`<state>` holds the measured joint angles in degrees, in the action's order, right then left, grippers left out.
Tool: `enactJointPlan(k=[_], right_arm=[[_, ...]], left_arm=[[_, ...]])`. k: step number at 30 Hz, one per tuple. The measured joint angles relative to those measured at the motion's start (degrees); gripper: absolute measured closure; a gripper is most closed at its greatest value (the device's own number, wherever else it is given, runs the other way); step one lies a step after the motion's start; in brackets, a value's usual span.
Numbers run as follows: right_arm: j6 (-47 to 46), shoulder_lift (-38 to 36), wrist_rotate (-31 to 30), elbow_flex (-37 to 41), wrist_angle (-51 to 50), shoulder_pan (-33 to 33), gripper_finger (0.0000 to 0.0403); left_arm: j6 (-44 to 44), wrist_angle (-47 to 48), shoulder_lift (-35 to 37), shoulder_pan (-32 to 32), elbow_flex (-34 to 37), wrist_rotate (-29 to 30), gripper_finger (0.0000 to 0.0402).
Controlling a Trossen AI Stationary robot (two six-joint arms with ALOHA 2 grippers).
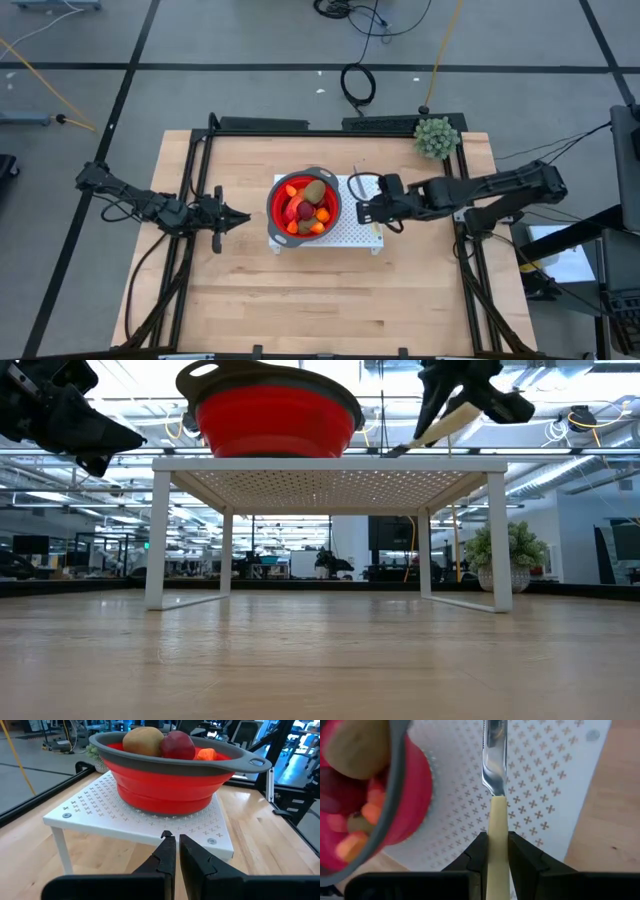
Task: Pick & Place Fruit
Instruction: Put the knife on the shelf
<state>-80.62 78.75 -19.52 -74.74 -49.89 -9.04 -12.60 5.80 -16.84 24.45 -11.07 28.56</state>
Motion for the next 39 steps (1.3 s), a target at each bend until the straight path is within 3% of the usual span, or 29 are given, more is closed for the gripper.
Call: enactJointPlan(k=[14,39], right_arm=[[-7.8,4.6,0.0,0.0,-2.8,-0.4,0.0357],[-13.4,6.2,-10.7,0.0,0.2,-4.5,0.0357]], left_arm=[[-0.1,0.1,0.0,0.0,0.0,0.0,0.038],[-4.5,0.0,0.0,0.0,0.0,0.0,0.038]])
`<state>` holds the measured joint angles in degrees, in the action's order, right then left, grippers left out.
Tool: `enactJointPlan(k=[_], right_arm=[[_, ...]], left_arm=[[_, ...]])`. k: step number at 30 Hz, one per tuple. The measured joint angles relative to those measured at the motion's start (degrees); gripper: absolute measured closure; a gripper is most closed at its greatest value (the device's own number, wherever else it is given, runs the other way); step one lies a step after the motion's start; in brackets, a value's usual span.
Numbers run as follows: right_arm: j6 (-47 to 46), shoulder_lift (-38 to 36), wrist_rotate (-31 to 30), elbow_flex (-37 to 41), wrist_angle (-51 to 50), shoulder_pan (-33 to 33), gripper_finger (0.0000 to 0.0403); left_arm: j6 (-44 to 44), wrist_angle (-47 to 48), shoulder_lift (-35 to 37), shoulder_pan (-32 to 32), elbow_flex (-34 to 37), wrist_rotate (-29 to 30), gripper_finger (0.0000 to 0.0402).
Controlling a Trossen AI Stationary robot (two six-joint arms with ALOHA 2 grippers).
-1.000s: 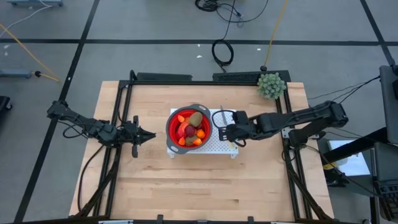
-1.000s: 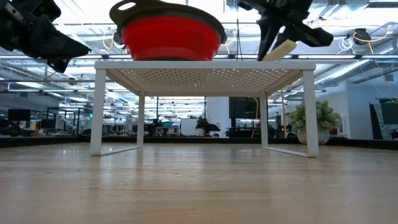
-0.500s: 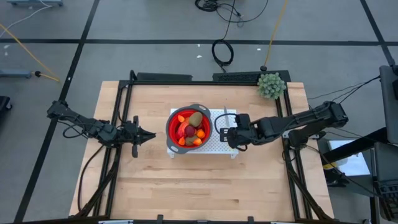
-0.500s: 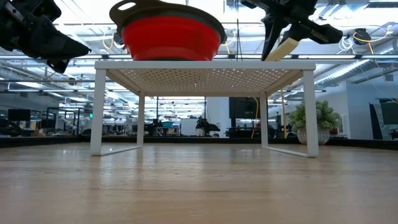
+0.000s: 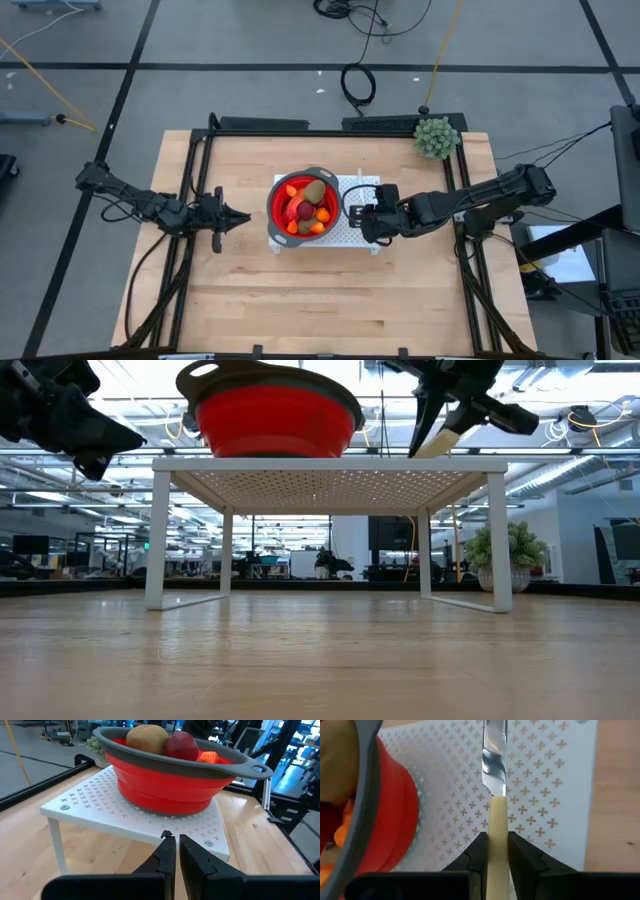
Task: Pick & Place Fruit
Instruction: Put the knife on the shelf
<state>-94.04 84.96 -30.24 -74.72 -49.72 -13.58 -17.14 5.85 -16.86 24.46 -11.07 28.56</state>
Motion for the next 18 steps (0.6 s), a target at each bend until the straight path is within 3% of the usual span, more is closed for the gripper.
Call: enactJointPlan(k=[18], right_arm=[[-1.3,1.2,2.6,0.0,0.4,0.8,0.0357]], left_arm=[[-4.0,-0.1,0.0,0.0,0.0,0.0,0.038]])
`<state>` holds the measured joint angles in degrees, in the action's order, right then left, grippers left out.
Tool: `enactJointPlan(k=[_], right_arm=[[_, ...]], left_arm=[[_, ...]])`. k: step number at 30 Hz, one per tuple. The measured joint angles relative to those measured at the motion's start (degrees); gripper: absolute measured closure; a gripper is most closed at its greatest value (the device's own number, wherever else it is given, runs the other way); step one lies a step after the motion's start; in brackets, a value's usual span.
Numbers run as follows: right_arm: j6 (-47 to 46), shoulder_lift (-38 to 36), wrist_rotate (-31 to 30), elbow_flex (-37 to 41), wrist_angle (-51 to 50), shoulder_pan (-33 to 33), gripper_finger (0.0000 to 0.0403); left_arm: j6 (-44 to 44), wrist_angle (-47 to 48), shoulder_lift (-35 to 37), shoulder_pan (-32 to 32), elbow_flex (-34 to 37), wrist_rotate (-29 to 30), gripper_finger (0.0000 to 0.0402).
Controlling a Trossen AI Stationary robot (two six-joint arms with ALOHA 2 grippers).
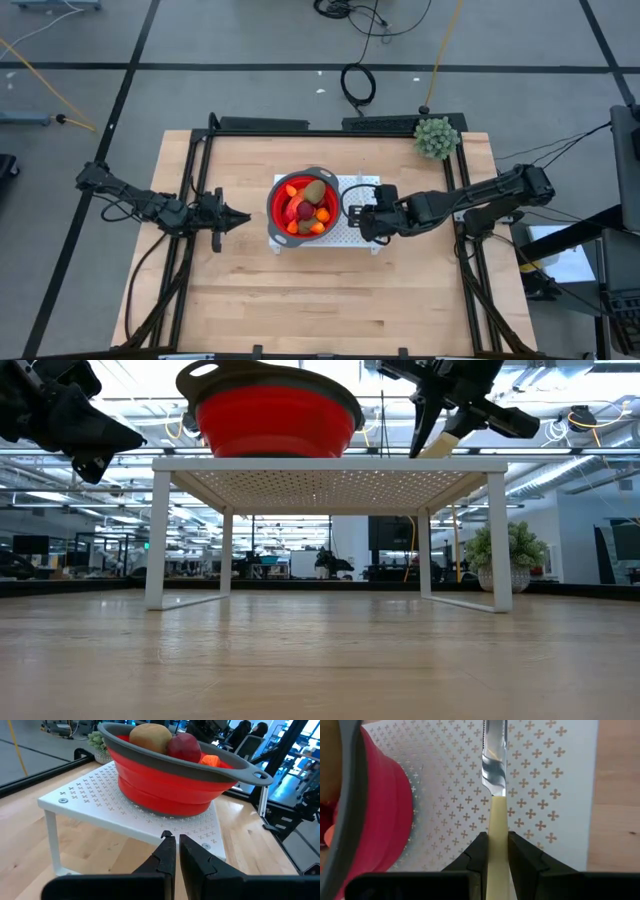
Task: Pick & Place Fruit
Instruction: Put the knife on the shelf
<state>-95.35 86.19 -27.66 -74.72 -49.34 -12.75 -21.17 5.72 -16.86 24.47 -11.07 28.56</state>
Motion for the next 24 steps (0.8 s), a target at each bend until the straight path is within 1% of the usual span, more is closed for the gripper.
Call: enactJointPlan(k=[7,13,18,24], right_arm=[[0.4,0.0,-0.6,0.1,-1.9,0.0,0.0357],[-1.1,0.0,-0.3,3.1,-1.3,0.0,0.0342],[-1.7,-0.3,0.2,5.4,2.1,0.1,0.034],[1.3,-0.7,-1.0,5.8,5.6,0.3,0.0346]], left_arm=[[0.0,0.1,0.0,0.0,0.0,0.0,0.038],[0.0,0.1,0.0,0.0,0.0,0.0,0.038],[-0.1,0.1,0.0,0.0,0.0,-0.1,0.038],[-0.2,0.1,0.0,0.0,0.0,-0.1,0.038]])
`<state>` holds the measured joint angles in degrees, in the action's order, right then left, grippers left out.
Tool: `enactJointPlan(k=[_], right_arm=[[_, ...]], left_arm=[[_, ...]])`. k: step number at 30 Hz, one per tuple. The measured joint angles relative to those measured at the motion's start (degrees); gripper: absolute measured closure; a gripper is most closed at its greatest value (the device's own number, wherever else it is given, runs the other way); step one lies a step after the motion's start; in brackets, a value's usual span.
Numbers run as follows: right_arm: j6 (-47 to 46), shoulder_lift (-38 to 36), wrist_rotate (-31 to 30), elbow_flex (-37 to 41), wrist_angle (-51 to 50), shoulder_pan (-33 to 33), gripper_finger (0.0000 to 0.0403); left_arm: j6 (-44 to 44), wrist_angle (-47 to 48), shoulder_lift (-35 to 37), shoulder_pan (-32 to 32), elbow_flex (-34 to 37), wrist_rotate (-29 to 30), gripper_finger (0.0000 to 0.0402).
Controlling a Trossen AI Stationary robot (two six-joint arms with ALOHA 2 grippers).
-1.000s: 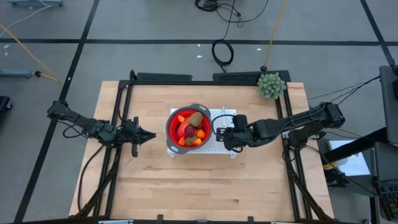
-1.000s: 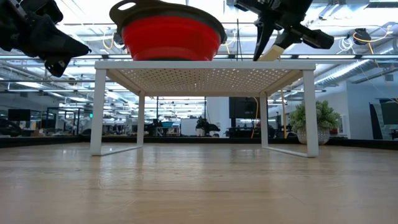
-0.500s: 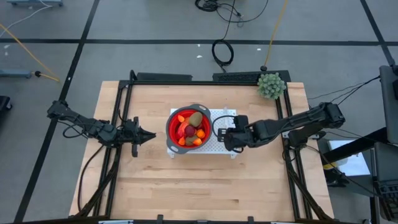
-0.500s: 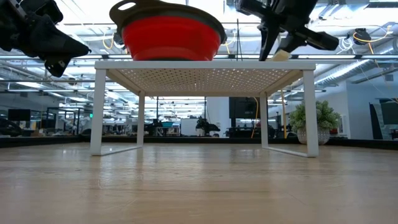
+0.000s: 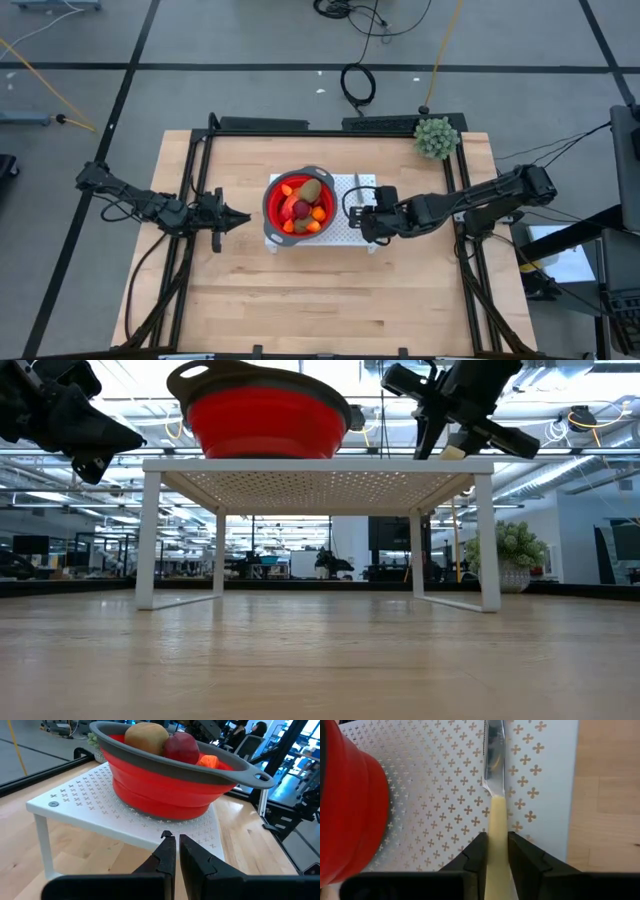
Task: Pick & Place Fruit
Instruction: Put the knife on the shelf
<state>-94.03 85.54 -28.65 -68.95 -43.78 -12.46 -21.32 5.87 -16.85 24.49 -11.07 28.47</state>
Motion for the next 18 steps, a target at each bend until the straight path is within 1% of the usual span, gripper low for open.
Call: enactJointPlan(k=[8,12,18], right_arm=[[0.2,0.0,0.4,0.0,0.3,0.4,0.0332],[0.5,0.0,0.4,0.0,0.4,0.4,0.0335],[3.7,-0.4,1.8,0.0,1.1,0.4,0.0343]], left_arm=[[-0.2,0.0,0.0,0.0,0.0,0.0,0.038],[-0.2,0.0,0.0,0.0,0.0,0.0,0.038],[-0.2,0.0,0.0,0.0,0.0,0.0,0.038]])
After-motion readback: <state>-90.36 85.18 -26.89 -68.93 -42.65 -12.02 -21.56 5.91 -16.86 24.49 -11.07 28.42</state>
